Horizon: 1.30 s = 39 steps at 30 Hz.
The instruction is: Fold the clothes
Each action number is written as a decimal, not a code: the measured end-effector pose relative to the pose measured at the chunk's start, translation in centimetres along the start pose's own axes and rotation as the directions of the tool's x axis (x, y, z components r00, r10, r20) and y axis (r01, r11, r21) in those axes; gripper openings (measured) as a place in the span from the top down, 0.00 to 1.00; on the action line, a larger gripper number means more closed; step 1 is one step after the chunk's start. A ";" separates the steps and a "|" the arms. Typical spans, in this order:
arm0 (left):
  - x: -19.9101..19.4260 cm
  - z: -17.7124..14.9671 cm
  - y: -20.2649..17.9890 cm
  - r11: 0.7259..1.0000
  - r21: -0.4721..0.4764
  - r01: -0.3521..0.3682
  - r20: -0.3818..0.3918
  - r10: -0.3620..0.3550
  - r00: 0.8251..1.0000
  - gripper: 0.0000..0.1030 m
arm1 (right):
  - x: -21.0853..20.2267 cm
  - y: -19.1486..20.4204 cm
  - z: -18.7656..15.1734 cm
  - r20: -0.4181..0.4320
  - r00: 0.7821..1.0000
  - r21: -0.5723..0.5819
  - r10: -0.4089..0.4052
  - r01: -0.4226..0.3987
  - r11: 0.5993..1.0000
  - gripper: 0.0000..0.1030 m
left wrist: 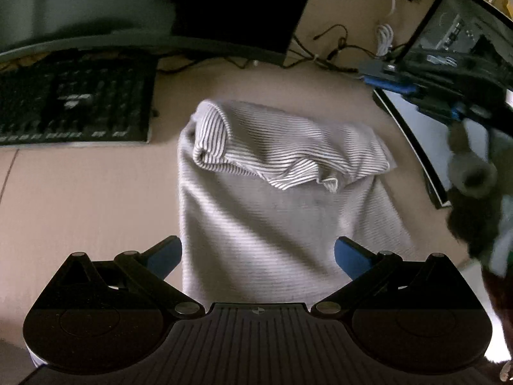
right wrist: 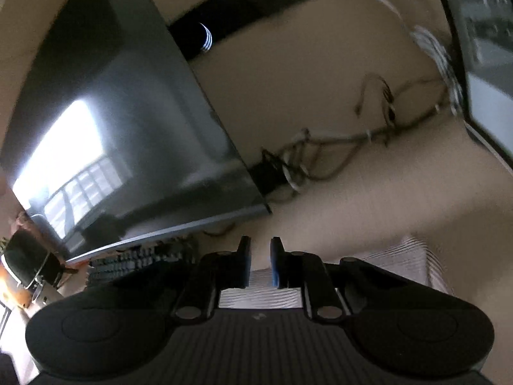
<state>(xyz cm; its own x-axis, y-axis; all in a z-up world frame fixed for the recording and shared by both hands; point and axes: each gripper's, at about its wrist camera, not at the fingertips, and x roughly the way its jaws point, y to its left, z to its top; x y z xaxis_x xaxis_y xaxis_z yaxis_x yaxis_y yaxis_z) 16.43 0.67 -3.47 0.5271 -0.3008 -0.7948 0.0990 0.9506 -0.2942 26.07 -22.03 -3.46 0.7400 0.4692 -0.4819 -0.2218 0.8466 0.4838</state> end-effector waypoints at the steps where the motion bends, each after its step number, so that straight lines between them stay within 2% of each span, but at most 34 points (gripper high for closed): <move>1: 0.7 0.5 -0.1 1.000 0.000 -0.003 -0.006 0.003 1.000 0.00 | -0.1 0.3 0.1 0.012 1.000 -0.022 0.004 -0.004 1.000 0.83; 2: 1.5 1.0 -0.1 1.000 -0.006 -0.014 -0.017 0.013 1.000 0.00 | 0.1 0.6 0.0 0.023 1.000 -0.043 -0.005 0.006 0.999 0.76; 3: 2.4 1.4 -0.3 1.000 -0.008 -0.013 -0.028 0.013 1.000 0.00 | -0.1 0.2 -0.3 0.021 0.999 -0.052 -0.031 0.032 0.998 0.73; 5: 4.0 1.7 -1.0 1.000 0.007 0.015 -0.043 -0.015 0.999 0.00 | 0.1 -0.9 -0.4 -0.011 0.995 -0.050 -0.096 0.096 0.994 0.72; 7: 4.9 2.0 -2.2 0.999 0.037 -0.001 -0.055 0.004 0.998 0.00 | -0.3 -2.7 -0.8 -0.027 0.989 -0.060 -0.148 0.146 0.987 0.72; 10: 3.8 2.2 -3.9 0.993 0.120 0.013 -0.032 -0.010 0.999 0.00 | -1.8 -4.9 -0.6 -0.020 0.979 -0.041 -0.205 0.204 0.978 0.72; 12: 2.7 2.1 -4.5 0.982 0.186 0.030 -0.003 -0.030 1.000 0.00 | -3.0 -6.1 -0.4 -0.005 0.974 -0.004 -0.226 0.226 0.974 0.63; 13: 2.5 1.9 -4.5 0.978 0.204 0.038 0.003 -0.039 0.999 0.00 | -3.5 -6.5 -0.4 0.006 0.970 0.012 -0.242 0.242 0.970 0.58; 15: 2.8 1.6 -4.1 0.979 0.195 0.061 -0.008 -0.061 0.998 0.00 | -4.0 -6.4 -0.6 0.012 0.964 0.037 -0.264 0.264 0.964 0.58; 18: 4.3 1.0 -3.8 0.986 0.136 0.095 -0.047 -0.090 0.995 0.00 | -4.8 -5.1 -1.9 -0.009 0.968 0.017 -0.249 0.249 0.968 0.58; 20: 4.6 0.6 -4.4 0.988 0.121 0.098 -0.070 -0.090 0.994 0.00 | -5.3 -3.3 -2.5 -0.036 0.969 -0.109 -0.245 0.240 0.965 0.58; 22: 4.4 0.3 -5.3 0.980 0.152 0.125 -0.067 -0.116 0.991 0.00 | -5.3 -2.3 -2.6 -0.075 0.970 -0.183 -0.233 0.217 0.959 0.58; 25: 5.0 0.1 -5.6 0.979 0.178 0.097 -0.055 -0.088 0.995 0.00 | -3.9 -2.7 -2.8 -0.133 0.973 -0.156 -0.189 0.167 0.973 0.58; 30: 7.3 0.3 -5.2 0.994 0.110 0.026 -0.112 -0.013 0.994 0.00 | -0.9 -4.1 -3.2 -0.232 0.959 -0.092 -0.163 0.146 0.985 0.57; 31: 7.2 0.3 -5.0 0.995 0.097 0.026 -0.116 -0.014 0.993 0.00 | -0.3 -4.4 -3.2 -0.260 0.951 -0.096 -0.165 0.145 0.985 0.56; 33: 7.1 0.2 -4.4 0.997 0.081 0.021 -0.112 -0.012 0.994 0.00 | 0.7 -5.1 -3.4 -0.303 0.939 -0.093 -0.164 0.142 0.985 0.48; 37: 8.7 -0.3 -2.5 1.000 -0.017 -0.026 -0.152 0.023 0.988 0.00 | 2.4 -6.1 -4.7 -0.333 0.920 -0.108 -0.205 0.179 0.978 0.47; 39: 8.7 -0.4 -2.3 0.998 -0.049 -0.030 -0.147 0.022 0.989 0.00 | 2.2 -6.3 -5.2 -0.321 0.925 -0.107 -0.204 0.179 0.978 0.46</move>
<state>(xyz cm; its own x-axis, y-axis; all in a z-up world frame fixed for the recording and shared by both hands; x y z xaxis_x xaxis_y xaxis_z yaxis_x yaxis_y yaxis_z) 20.49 -4.17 -9.91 0.3992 -0.2877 -0.8706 0.0417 0.9542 -0.2963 25.77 -25.04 -11.40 0.5258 0.3420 -0.7788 -0.1526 0.9387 0.3092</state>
